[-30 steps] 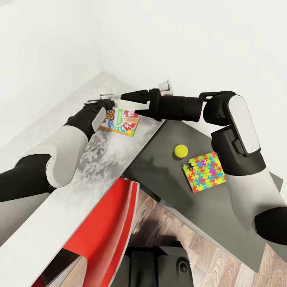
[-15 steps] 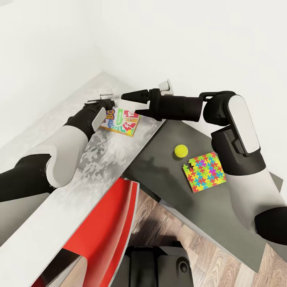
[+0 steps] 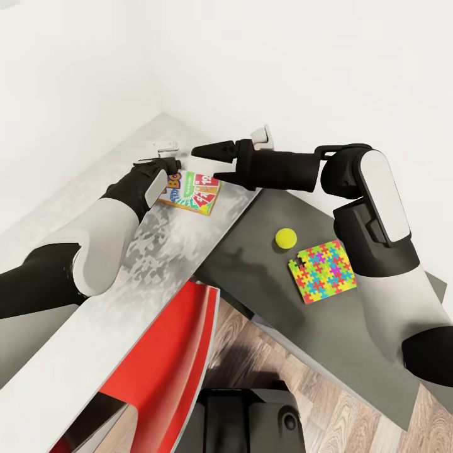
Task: Put all the toys in the child's room - the three board games (two on the bed and one on the table), the two jigsaw puzzles on the table, and the tennis ball on the table - inside the toy box on the table in the child's room.
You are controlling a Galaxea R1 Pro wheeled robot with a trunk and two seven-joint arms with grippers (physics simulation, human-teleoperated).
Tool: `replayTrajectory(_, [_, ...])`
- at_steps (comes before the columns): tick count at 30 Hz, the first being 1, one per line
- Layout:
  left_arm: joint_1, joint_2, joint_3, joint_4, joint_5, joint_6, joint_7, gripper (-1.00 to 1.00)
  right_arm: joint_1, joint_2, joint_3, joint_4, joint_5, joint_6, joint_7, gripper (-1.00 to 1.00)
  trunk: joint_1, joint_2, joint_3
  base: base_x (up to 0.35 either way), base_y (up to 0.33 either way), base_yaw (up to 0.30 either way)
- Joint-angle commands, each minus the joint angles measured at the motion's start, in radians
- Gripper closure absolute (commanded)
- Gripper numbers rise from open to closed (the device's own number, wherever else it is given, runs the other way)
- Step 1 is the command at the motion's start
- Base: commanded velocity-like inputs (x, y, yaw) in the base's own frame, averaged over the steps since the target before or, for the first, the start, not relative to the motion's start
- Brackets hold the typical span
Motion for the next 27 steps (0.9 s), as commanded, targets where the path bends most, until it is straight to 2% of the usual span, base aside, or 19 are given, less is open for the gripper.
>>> replayTrajectory(1, [0.0,-0.001,0.007,-0.001,-0.007,0.006,0.0,-1.0,-0.001,-0.001,0.001,-0.001,-0.01,-0.001,-0.01,-1.0,0.001,-0.002,-0.001,0.0,0.0,0.0])
replayTrajectory(14, [0.0,-0.002,0.007,-0.001,-0.006,0.003,0.0,-1.0,-0.001,-0.001,-0.002,0.0,-0.01,-0.003,-0.01,-1.0,0.001,-0.002,-0.013,0.0,0.0,0.0])
replayTrajectory(27, [0.0,-0.002,0.007,-0.001,-0.006,-0.002,0.0,-1.0,-0.001,-0.001,0.0,-0.001,-0.01,-0.003,-0.01,-1.0,0.001,-0.002,-0.015,0.0,0.0,0.0])
